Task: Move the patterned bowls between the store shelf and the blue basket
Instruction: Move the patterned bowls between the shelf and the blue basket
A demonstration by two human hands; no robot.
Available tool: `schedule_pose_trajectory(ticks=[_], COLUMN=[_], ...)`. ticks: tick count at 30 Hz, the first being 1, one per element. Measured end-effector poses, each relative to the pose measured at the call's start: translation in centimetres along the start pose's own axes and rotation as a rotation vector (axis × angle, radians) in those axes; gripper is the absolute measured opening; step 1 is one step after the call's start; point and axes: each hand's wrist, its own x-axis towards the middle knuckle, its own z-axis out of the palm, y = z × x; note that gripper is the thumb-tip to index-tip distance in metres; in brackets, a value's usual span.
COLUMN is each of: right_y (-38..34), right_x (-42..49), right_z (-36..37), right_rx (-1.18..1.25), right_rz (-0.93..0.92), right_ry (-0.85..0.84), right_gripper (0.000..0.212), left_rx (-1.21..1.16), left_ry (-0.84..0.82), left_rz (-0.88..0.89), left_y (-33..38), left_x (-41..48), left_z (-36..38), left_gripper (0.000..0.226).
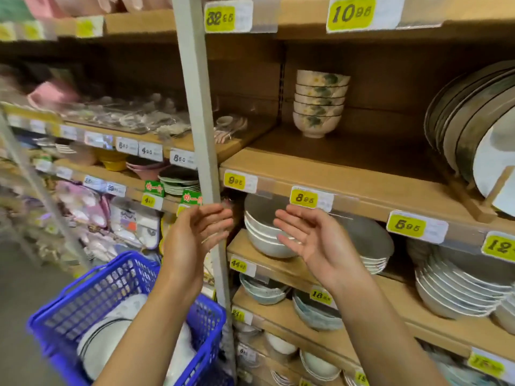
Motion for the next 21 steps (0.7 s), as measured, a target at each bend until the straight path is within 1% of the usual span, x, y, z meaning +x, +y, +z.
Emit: schedule_pose_trajectory(ticks=[2,5,10,15,21], right_y=[3.0,7.7,15.2,23.2,32.3], right_x=[-0.5,-1.0,-0.8,0.3,1.8], right_z=[1.4,4.2,9.3,14.0,17.1], right_rx=[-0.007,-0.082,-0.231,-0.388,-0.487], right_rz=[0.087,0.204,0.287,0.328,0.41], right_ry=[-0.035,-0.091,-0.148,-0.122,-0.022], right_gripper=[0.027,0.027,0.022,0.022,0.021], left_rx=[0.012,0.016,-0.013,0.067,0.167], left_ry=[0.073,0.192,0.343,0.466,0.497], left_rz=[-0.014,-0.038,-0.047,-0.1,-0.22], left_y=[-0.4,-0.3,0.8,2.2,2.8], left_x=[-1.8,-3.9,-5.5,-6.3,-5.9], left_z=[-3.9,-10.1,-19.2,-28.5,-37.7], left_gripper=[0.04,0.037,0.035,0.033,0.034])
